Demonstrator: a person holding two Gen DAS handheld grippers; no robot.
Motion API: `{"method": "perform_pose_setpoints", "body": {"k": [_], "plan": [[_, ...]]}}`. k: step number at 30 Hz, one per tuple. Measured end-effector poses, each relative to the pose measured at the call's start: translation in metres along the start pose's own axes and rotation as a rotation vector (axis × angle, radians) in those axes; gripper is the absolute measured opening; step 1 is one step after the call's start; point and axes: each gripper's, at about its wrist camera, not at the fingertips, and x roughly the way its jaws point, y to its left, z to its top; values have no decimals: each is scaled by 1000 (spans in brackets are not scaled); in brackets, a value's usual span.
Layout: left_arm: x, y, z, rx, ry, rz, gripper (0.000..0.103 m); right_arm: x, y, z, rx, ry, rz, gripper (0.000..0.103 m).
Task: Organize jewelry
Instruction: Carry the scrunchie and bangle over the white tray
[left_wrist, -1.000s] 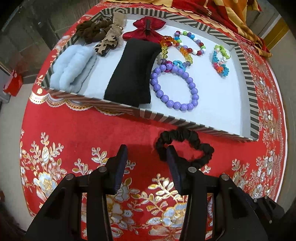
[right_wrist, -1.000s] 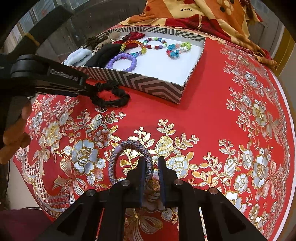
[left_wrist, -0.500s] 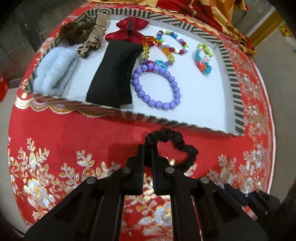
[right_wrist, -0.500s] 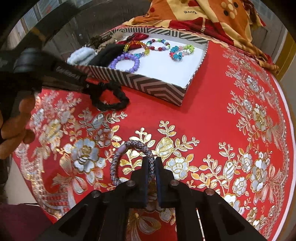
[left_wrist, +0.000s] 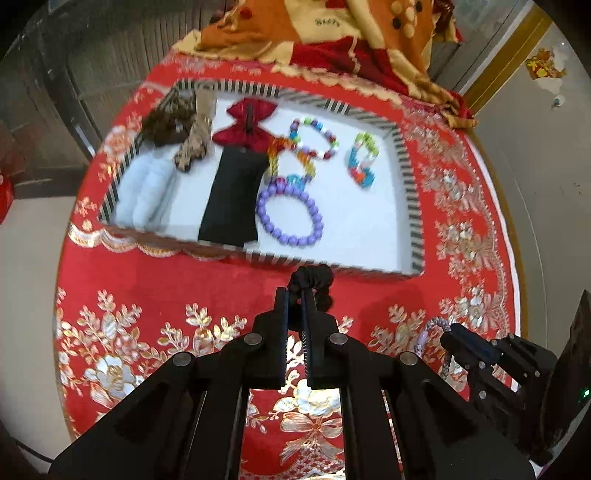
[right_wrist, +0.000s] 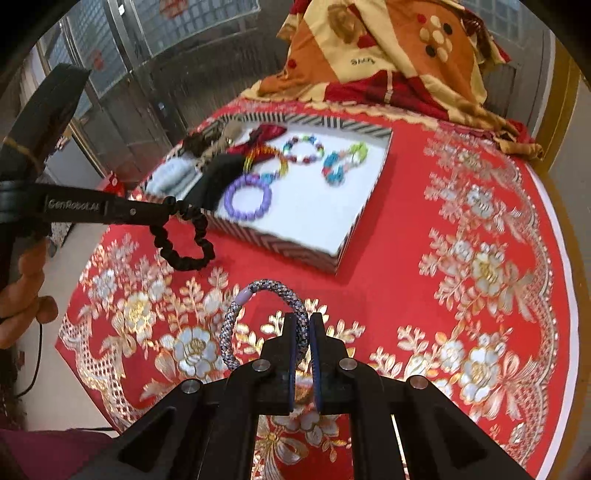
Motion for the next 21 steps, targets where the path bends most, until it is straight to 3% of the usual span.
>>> {"method": "perform_pose_setpoints", "body": {"k": [11, 21], "plan": [[-12, -20, 25, 53, -48, 1, 5, -6, -20, 37, 28, -42, -18, 6], [17, -44, 54, 98, -12, -46, 5, 5, -42, 76, 67, -51, -53, 6]]}}
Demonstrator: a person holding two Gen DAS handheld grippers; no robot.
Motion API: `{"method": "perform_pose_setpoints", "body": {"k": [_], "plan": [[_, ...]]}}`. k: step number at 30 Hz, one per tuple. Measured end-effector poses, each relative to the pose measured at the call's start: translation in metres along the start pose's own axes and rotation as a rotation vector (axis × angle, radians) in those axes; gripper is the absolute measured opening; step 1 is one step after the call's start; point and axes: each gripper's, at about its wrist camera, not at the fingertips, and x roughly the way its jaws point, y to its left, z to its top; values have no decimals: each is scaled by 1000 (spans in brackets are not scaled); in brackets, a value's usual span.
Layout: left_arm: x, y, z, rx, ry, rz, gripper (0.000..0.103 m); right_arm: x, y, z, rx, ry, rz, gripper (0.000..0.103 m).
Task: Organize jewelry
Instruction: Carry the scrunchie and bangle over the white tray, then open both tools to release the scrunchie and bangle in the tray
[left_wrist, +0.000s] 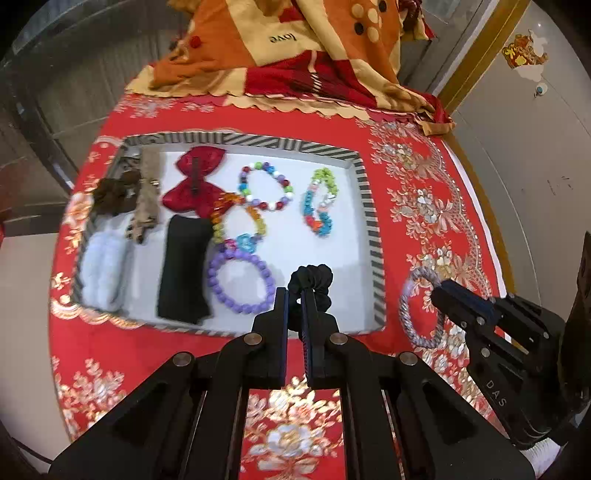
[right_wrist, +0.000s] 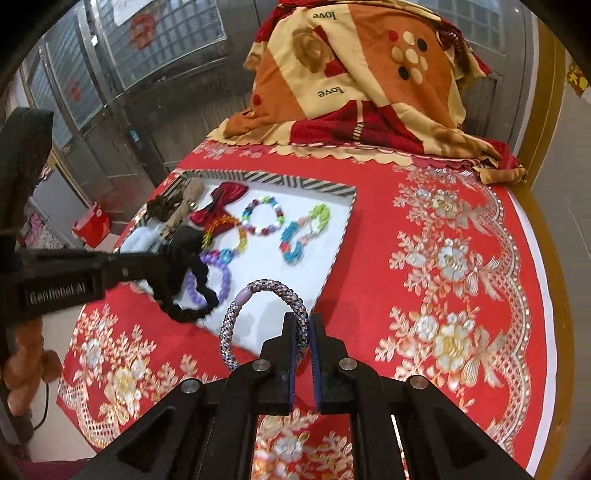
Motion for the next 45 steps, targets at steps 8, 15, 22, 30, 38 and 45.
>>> {"method": "perform_pose_setpoints", "body": {"k": [8, 15, 22, 30, 38, 45], "plan": [[50, 10, 8, -24, 92, -12, 5, 35, -1, 24, 10, 39, 5, 6], [81, 36, 1, -59, 168, 25, 5, 80, 8, 39, -22, 107, 20, 6], [83, 39, -4, -49, 186, 12, 5, 117, 10, 42, -70, 189, -27, 6], [80, 42, -1, -69, 178, 30, 5, 130, 9, 42, -61, 222, -37, 6], [71, 42, -5, -84, 163, 56, 28, 107, 10, 40, -13, 170, 8, 18], [52, 43, -11, -92, 117, 81, 37, 78, 12, 34, 54, 103, 38, 29]]}}
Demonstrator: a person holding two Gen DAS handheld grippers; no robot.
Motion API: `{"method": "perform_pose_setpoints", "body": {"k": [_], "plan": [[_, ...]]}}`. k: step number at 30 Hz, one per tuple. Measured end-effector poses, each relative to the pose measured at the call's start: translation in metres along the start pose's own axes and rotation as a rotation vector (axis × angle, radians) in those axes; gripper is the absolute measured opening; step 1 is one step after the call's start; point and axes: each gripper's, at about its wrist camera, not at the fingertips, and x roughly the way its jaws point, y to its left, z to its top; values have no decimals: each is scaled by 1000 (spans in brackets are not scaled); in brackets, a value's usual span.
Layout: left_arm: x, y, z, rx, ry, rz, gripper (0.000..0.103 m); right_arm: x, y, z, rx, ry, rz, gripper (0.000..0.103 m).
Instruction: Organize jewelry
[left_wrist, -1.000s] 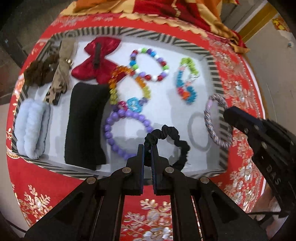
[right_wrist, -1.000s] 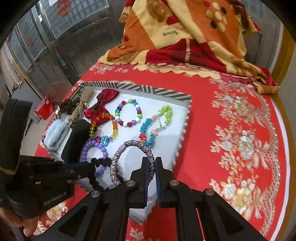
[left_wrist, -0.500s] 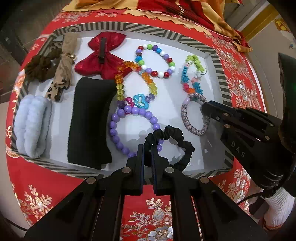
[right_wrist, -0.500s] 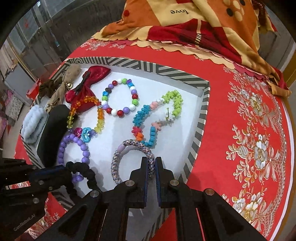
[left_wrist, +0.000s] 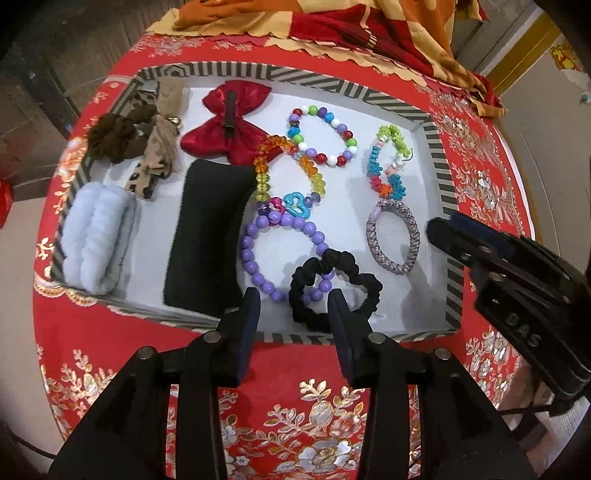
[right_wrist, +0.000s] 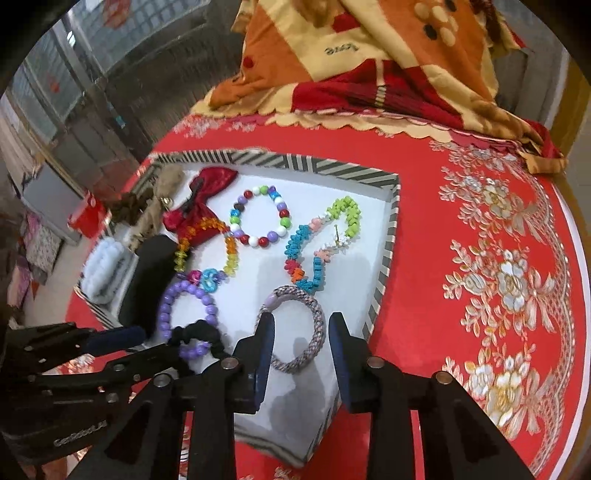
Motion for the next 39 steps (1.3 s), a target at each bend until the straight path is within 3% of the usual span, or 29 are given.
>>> {"method": "perform_pose_setpoints", "body": {"k": [5, 9, 17, 28, 31, 39], "plan": [[-18, 6, -5, -17, -57, 44, 38, -25, 8, -10, 45, -58, 28, 30], [-39, 12, -10, -33, -119, 83, 38, -42, 21, -17, 54, -101, 27, 38], [-72, 19, -19, -50, -209, 137, 38, -54, 43, -27, 70, -116, 45, 39], [-92, 24, -35, -80, -246, 167, 38, -66, 55, -33, 54, -114, 30, 43], [-97, 24, -38, -83, -256, 171, 38, -70, 58, -33, 42, -117, 22, 51], [-101, 23, -41, -83, -265, 170, 38, -79, 60, -33, 25, -126, -3, 52]]}}
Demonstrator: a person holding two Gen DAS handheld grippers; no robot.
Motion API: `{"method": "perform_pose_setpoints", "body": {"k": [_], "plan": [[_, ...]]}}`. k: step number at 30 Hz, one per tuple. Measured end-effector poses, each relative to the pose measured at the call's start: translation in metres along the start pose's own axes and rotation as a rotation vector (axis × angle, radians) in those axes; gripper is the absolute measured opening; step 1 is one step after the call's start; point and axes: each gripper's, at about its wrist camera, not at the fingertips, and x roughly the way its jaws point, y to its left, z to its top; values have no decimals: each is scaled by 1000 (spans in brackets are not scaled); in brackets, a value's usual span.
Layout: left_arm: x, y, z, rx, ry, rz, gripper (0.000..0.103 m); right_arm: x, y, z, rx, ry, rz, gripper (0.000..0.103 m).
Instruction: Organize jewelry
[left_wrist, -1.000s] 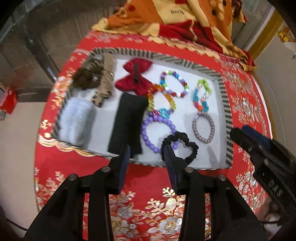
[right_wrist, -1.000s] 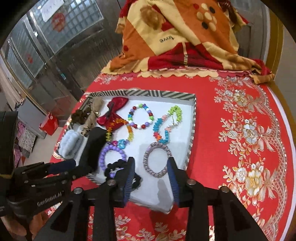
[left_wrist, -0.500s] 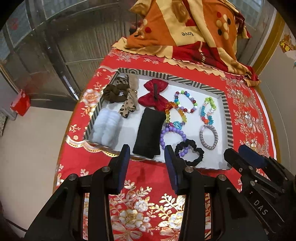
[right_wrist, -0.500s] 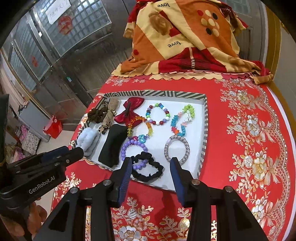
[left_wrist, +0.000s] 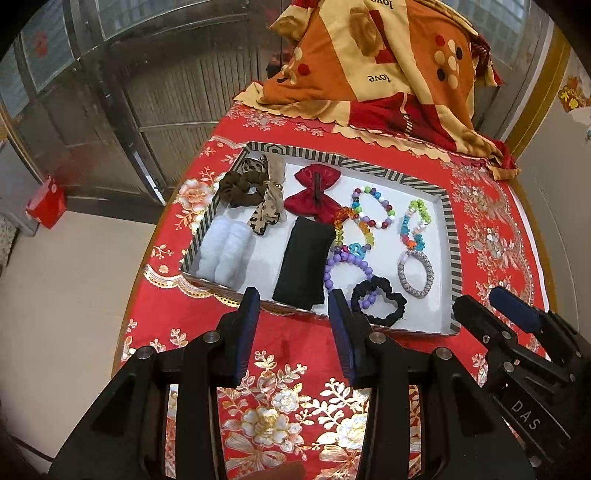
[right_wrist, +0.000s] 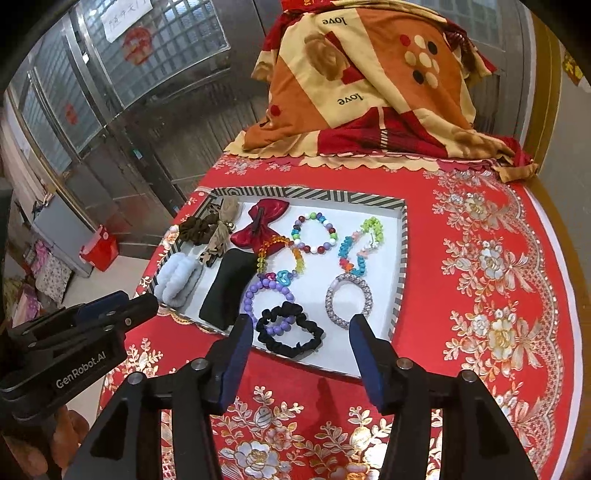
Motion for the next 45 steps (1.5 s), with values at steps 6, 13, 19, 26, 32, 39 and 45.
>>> {"method": "perform_pose_setpoints", "body": {"k": [6, 13, 19, 26, 32, 39, 45], "plan": [[-1, -1, -1, -2, 1, 2, 38, -1, 1, -1, -3, 3, -11, 52], [-1, 1, -4, 2, 6, 1, 38, 1, 4, -2, -7, 15, -19, 52], [-1, 1, -4, -1, 6, 2, 38, 1, 4, -2, -5, 13, -21, 53], [1, 4, -5, 1, 11, 2, 38, 5, 5, -3, -2, 28, -22, 53], [4, 8, -5, 5, 15, 1, 38, 5, 9, -3, -4, 29, -26, 53], [5, 8, -5, 7, 16, 0, 38, 6, 12, -4, -2, 32, -31, 53], [6, 9, -5, 7, 18, -1, 38, 7, 14, -5, -5, 38, -34, 53]]}}
